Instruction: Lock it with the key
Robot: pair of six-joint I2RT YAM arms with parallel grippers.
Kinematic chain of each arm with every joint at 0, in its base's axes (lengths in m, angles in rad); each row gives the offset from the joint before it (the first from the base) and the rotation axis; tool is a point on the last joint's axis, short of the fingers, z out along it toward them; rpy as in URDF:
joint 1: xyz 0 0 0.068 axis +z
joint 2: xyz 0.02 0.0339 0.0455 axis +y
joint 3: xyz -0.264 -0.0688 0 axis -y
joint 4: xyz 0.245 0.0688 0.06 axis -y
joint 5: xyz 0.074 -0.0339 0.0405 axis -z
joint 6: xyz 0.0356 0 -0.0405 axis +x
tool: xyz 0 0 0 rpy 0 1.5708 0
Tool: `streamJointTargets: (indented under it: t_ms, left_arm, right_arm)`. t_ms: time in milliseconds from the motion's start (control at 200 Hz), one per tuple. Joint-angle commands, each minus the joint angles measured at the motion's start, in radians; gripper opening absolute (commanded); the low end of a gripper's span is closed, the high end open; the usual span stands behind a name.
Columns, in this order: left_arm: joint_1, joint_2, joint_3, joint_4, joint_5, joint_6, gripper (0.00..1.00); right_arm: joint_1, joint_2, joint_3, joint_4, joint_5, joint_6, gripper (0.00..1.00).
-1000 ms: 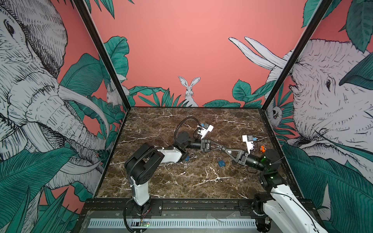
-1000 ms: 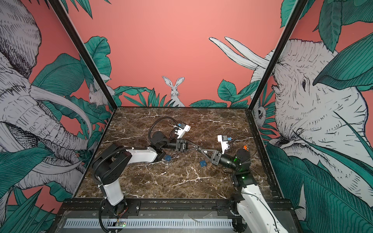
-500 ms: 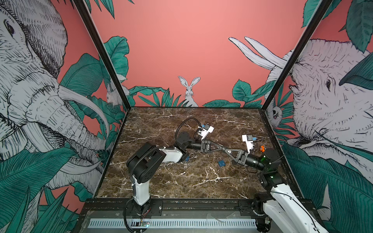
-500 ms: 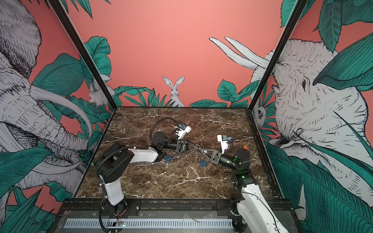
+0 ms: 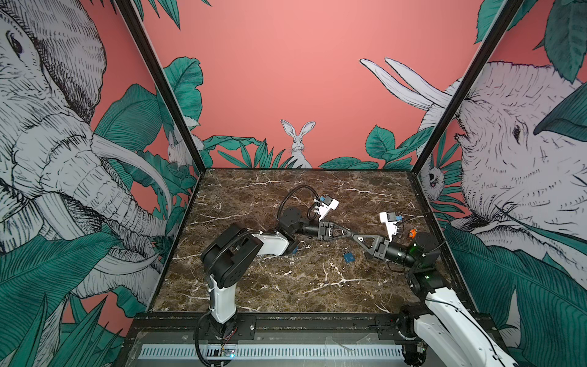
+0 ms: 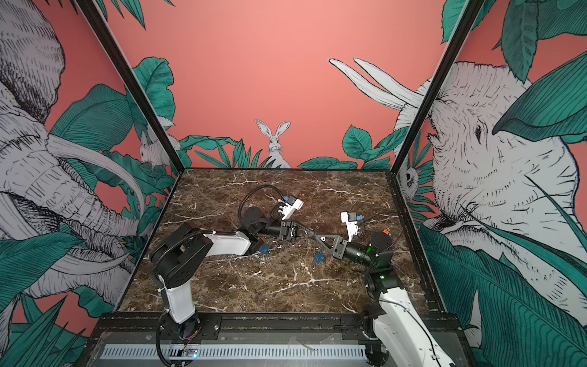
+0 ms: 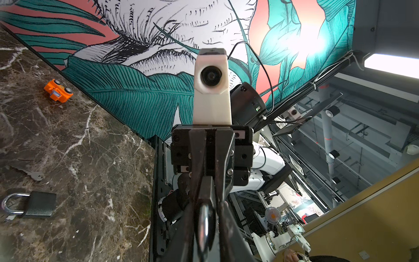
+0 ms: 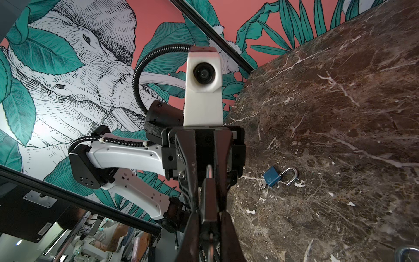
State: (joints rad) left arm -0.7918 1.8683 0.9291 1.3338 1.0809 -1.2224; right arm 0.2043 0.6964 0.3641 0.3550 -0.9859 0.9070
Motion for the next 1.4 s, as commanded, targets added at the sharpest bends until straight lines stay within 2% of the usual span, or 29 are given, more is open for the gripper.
streamJointTargets:
  t_ms: [0, 145, 220, 310, 430, 525, 615, 800, 915, 1395]
  left_arm:
    - [-0.014, -0.009, 0.026, 0.018, 0.017, 0.01, 0.21]
    - [-0.023, -0.003, 0.035, 0.012, 0.024, 0.011, 0.19]
    - [-0.026, -0.002, 0.039, 0.011, 0.028, 0.011, 0.15]
    - [-0.026, 0.003, 0.043, 0.014, 0.028, 0.008, 0.0]
    - [-0.016, 0.007, 0.04, 0.031, 0.02, -0.002, 0.0]
    - [0.004, 0.012, 0.035, 0.069, 0.007, -0.022, 0.0]
    - [0.011, 0.007, 0.032, 0.068, 0.01, -0.016, 0.0]
    - [0.013, 0.003, 0.03, 0.068, 0.009, -0.014, 0.0]
    - [0.013, 0.004, 0.03, 0.068, 0.01, -0.015, 0.0]
    - [0.014, 0.004, 0.033, 0.069, 0.01, -0.02, 0.0]
  right_arm:
    - [0.006, -0.003, 0.04, 0.033, -0.014, -0.026, 0.0]
    - [0.005, -0.002, 0.049, 0.005, -0.001, -0.05, 0.0]
    - [0.005, 0.002, 0.049, -0.005, 0.007, -0.06, 0.0]
    - [0.005, 0.006, 0.052, -0.013, 0.013, -0.065, 0.0]
    - [-0.001, -0.014, 0.059, -0.06, 0.034, -0.079, 0.0]
    - [-0.019, -0.045, 0.066, -0.105, 0.045, -0.085, 0.24]
    - [-0.03, -0.065, 0.068, -0.122, 0.043, -0.08, 0.3]
    - [-0.033, -0.084, 0.054, -0.121, 0.041, -0.065, 0.26]
    - [-0.034, -0.094, 0.05, -0.11, 0.041, -0.054, 0.2]
    - [-0.035, -0.057, 0.027, -0.038, 0.027, -0.022, 0.13]
